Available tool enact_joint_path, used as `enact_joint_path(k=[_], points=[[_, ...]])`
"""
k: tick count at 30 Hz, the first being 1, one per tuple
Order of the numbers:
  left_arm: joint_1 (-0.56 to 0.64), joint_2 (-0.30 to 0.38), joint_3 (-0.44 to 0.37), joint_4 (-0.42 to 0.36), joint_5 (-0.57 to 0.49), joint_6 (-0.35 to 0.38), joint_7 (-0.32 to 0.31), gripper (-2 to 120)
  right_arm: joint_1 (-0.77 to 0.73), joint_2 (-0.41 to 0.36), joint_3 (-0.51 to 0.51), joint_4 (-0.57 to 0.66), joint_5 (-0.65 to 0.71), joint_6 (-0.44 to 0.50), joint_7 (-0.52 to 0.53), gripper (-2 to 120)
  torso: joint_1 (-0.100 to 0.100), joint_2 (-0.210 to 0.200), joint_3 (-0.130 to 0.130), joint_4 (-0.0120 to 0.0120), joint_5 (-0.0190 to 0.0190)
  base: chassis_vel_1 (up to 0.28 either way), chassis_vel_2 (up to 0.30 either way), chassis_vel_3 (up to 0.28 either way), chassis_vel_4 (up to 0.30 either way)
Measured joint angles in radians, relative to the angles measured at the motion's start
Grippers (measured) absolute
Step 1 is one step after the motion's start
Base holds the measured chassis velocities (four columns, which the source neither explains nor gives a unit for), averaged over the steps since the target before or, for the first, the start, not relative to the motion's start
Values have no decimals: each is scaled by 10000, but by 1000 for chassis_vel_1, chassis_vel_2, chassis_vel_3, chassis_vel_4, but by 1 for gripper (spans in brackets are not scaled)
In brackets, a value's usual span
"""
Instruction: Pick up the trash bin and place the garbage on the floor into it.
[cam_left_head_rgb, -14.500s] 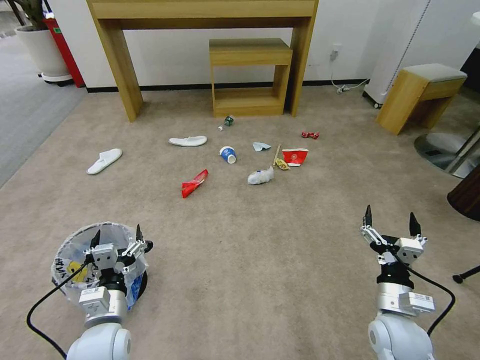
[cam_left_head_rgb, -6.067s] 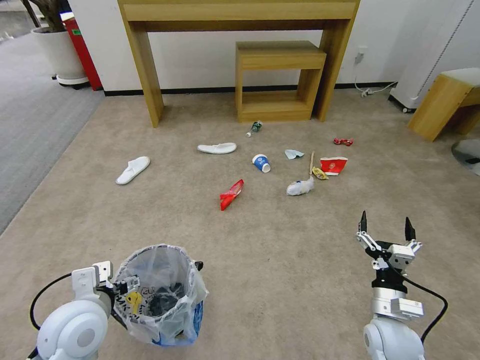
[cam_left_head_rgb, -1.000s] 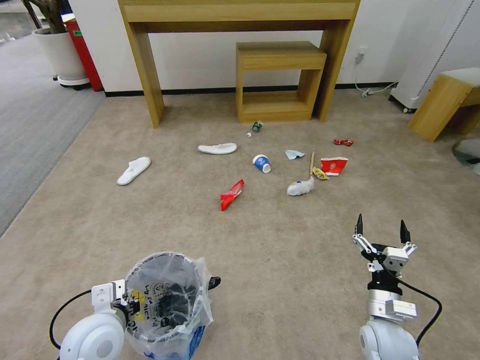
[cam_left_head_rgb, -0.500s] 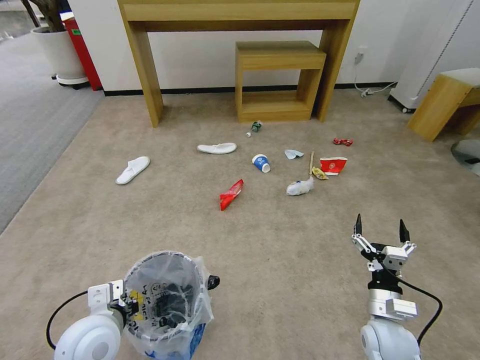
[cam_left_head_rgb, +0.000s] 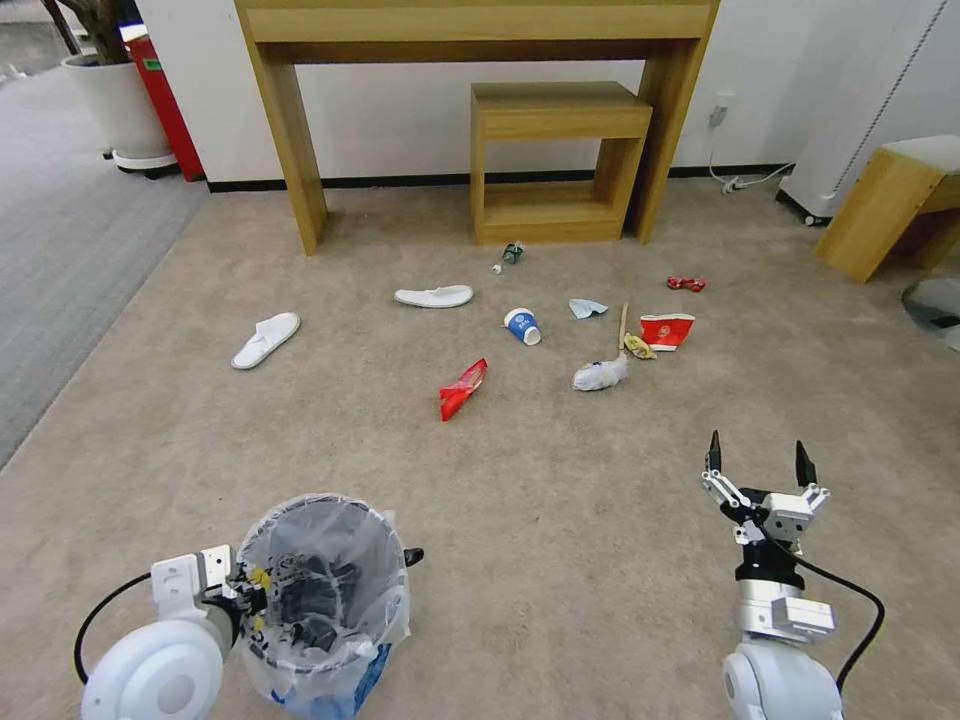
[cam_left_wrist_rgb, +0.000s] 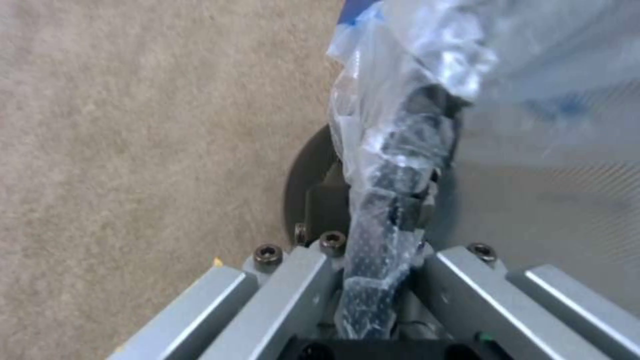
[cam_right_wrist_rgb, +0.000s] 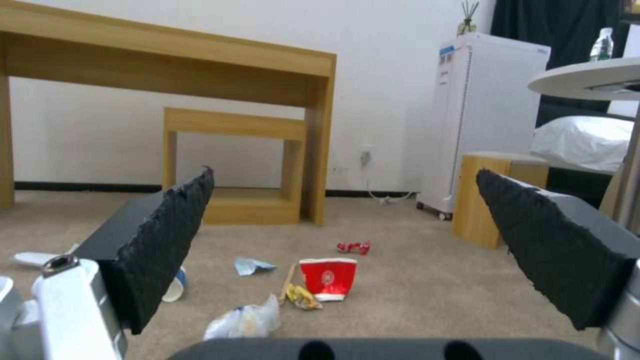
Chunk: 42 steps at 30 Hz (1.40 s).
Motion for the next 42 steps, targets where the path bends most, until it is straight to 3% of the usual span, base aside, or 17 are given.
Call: enact_joint_path(k=[18, 27, 42], points=[[-417, 623, -1121, -634, -2064, 340, -796, 0, -287, -400, -307, -104, 411, -384, 207, 100, 0, 0, -1, 0, 1, 0, 0, 0, 0], [-524, -31, -1163, -756, -2590, 340, -1204, 0, -270, -425, -354, -290, 382, -134, 186, 100, 0, 0, -2, 0, 2, 0, 0, 0, 0], [-804, -669, -1065, -258, -3369, 336, -1562, 0, -297, -430, -361, -447, 206, 98, 113, 100, 0, 0, -1, 1, 3, 0, 0, 0, 0]])
